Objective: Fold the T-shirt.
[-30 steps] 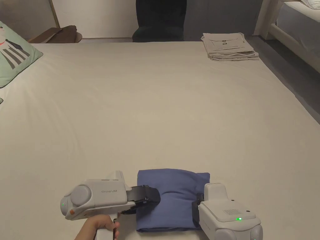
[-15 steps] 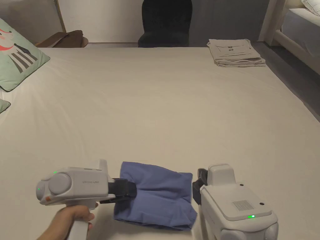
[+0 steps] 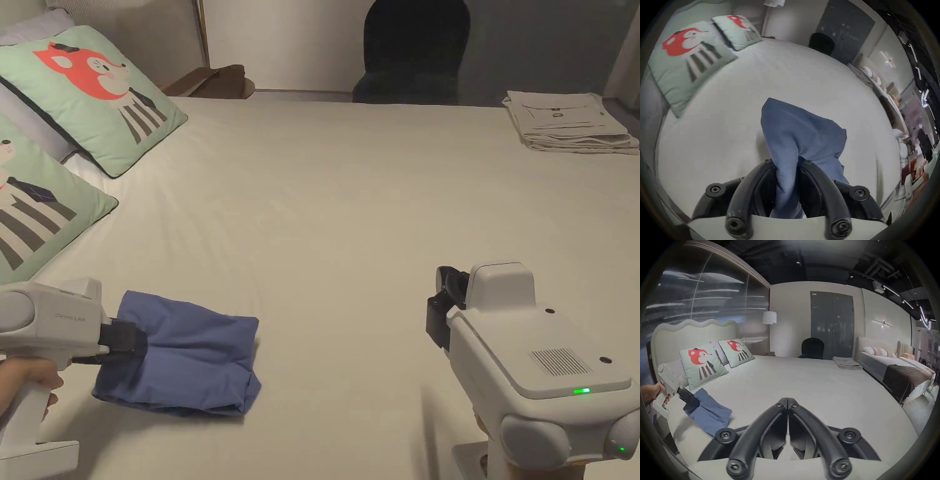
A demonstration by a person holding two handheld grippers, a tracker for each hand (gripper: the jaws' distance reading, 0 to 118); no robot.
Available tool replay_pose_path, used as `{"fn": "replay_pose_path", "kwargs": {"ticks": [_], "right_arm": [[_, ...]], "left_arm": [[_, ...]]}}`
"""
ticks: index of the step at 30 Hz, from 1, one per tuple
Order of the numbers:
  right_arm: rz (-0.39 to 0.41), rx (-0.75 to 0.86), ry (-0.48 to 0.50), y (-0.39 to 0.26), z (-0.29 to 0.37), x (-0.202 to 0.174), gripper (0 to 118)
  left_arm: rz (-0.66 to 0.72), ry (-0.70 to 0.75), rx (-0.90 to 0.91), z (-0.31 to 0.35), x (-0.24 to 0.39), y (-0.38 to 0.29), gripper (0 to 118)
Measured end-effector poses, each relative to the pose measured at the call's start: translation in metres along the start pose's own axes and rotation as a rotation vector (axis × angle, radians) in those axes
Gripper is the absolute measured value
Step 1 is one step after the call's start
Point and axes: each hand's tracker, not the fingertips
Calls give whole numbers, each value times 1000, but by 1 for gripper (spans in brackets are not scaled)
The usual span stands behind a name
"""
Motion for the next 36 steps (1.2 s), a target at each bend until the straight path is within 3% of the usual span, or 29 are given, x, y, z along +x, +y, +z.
{"fn": "replay_pose_path", "kwargs": {"ticks": [3,9,11,13,15,16,24,36], "right_arm": [[-1,5,18,0,-18,-20,0],[-6,-8,53,-5,-39,-44,0],[-2,-21,61,-8,-41,-47,0],[7,-31,64,-10,-43,-48,0],[13,-40,66,-11,-42,-47,0],[12,-41,66,-11,-41,-45,0],[15,-6,47,1,-17,-25,0],[4,129,-29,32,55,30,0]], "left_arm": [[33,84,3,8,-44,7,15],[121,116,-1,16,-107,12,16],[119,117,-2,12,-112,11,23],[115,138,-11,6,-113,12,47],[90,204,-21,-1,-113,13,95],[77,234,-21,-4,-111,14,108],[97,202,241,44,-57,19,109],[-190,193,846,149,150,-29,109]]}}
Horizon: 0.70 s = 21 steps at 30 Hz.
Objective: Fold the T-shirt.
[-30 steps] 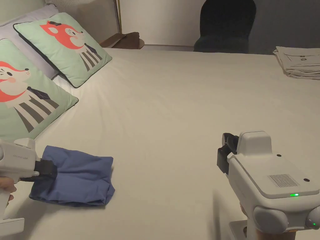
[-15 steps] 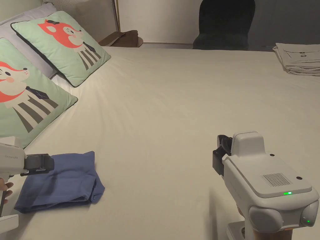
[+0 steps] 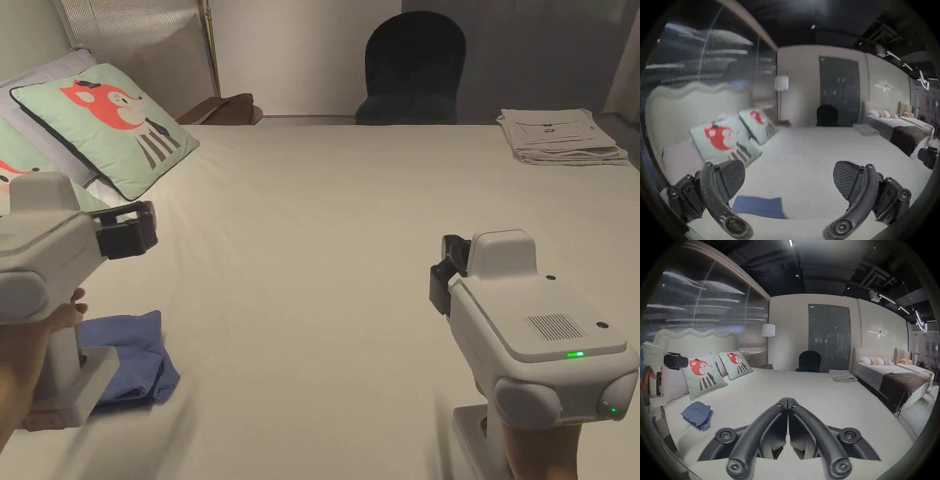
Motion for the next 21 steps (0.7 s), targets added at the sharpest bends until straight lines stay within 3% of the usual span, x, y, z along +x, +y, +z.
{"fn": "replay_pose_path", "kwargs": {"ticks": [7,17,18,21], "right_arm": [[7,69,-50,16,39,38,0],[58,119,-168,16,80,77,0],[59,122,-175,15,83,79,0],[64,126,-197,12,89,85,0]], "left_arm": [[5,-78,184,38,94,-14,108],[19,-141,262,63,172,-51,103],[17,-147,273,67,179,-55,94],[-13,-172,249,70,189,-60,38]]}}
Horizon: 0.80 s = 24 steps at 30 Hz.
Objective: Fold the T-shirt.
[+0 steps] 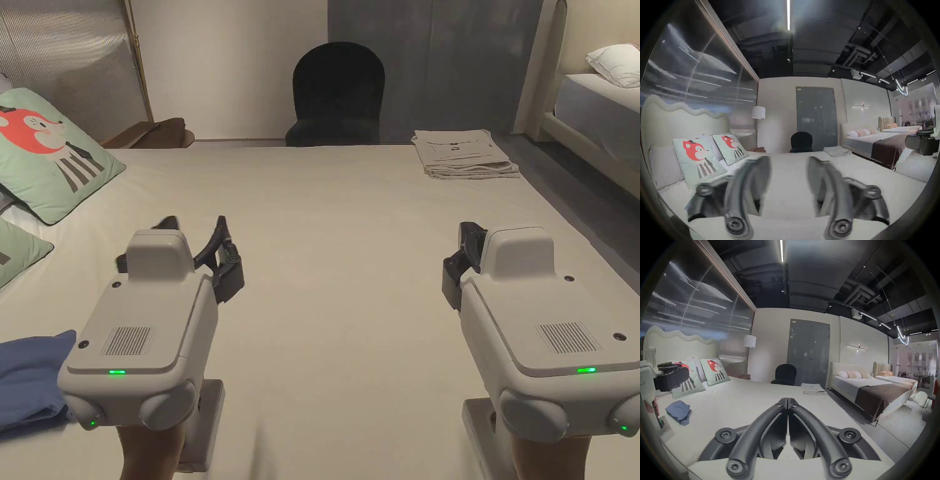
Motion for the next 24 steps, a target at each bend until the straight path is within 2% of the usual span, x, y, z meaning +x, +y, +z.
{"fn": "replay_pose_path", "kwargs": {"ticks": [2,24], "right_arm": [[-3,0,-7,-2,1,4,0],[-8,-4,-16,-4,-2,6,0]], "left_arm": [[7,-5,-2,1,4,-4,0],[15,-27,-28,1,6,-7,0]]}}
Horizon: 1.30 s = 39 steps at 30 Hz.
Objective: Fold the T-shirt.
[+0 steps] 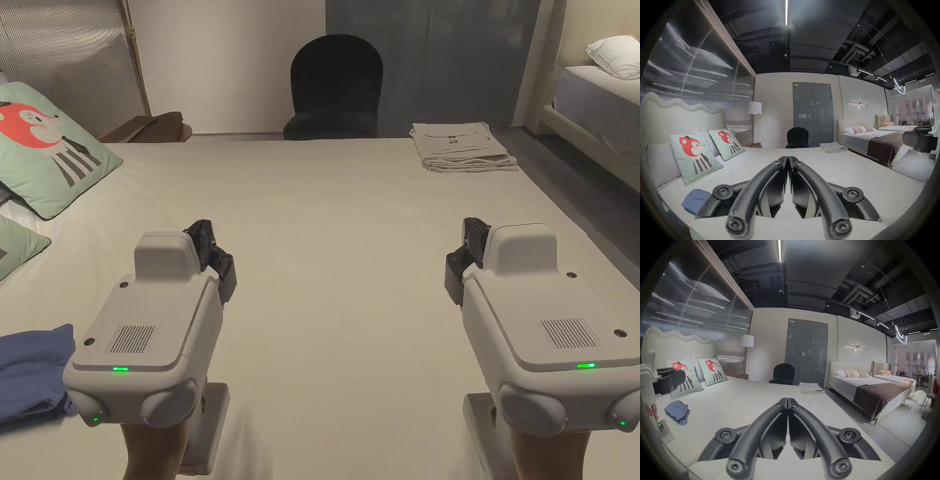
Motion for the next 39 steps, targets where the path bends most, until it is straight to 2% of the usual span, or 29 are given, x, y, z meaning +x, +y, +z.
{"fn": "replay_pose_path", "kwargs": {"ticks": [39], "right_arm": [[17,-3,4,2,0,-4,0]], "left_arm": [[-9,-18,-30,0,-4,-4,0]]}}
